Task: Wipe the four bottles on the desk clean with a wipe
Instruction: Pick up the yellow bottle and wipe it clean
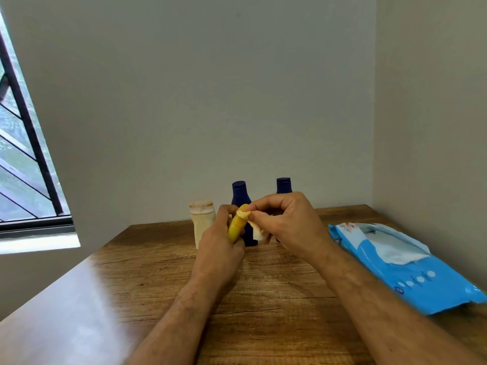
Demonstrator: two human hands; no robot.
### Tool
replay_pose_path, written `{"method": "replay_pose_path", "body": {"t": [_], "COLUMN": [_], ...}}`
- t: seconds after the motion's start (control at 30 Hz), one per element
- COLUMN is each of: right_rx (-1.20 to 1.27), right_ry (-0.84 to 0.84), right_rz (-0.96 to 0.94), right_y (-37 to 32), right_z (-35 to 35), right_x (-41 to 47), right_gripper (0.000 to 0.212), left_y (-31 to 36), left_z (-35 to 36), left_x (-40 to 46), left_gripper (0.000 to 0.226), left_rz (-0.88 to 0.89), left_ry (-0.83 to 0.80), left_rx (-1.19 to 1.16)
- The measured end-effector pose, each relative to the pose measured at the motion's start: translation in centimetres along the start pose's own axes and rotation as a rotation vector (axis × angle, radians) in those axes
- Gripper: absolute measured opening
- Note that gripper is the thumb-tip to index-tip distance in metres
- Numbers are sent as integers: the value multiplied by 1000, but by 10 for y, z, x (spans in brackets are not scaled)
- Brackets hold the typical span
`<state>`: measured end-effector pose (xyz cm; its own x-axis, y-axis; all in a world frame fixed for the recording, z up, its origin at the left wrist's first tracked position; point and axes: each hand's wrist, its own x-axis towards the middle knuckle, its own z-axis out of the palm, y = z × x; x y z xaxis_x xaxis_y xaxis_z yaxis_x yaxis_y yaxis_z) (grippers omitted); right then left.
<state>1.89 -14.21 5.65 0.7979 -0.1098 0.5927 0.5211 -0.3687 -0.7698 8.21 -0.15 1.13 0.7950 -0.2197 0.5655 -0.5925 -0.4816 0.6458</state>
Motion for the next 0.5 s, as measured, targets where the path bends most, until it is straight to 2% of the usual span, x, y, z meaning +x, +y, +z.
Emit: {"method": "replay_pose_path", "body": {"t": [0.17, 0.4, 0.5], "right_rx": [-12, 37, -7], "right_ry": [74, -68, -23], "right_rz": [62, 31, 56], "right_y": [3, -1, 3], "right_z": [-4, -4, -3], "right_x": [3, 0, 1], "right_gripper": [5, 8, 4], "left_y": [2, -3, -3], "left_z": [0, -3, -6], "left_x": [0, 0, -1], "left_gripper": [53, 52, 57], "left_rz": [56, 89, 106], "left_ry": [38, 46, 23], "left_rx": [4, 24, 73]}}
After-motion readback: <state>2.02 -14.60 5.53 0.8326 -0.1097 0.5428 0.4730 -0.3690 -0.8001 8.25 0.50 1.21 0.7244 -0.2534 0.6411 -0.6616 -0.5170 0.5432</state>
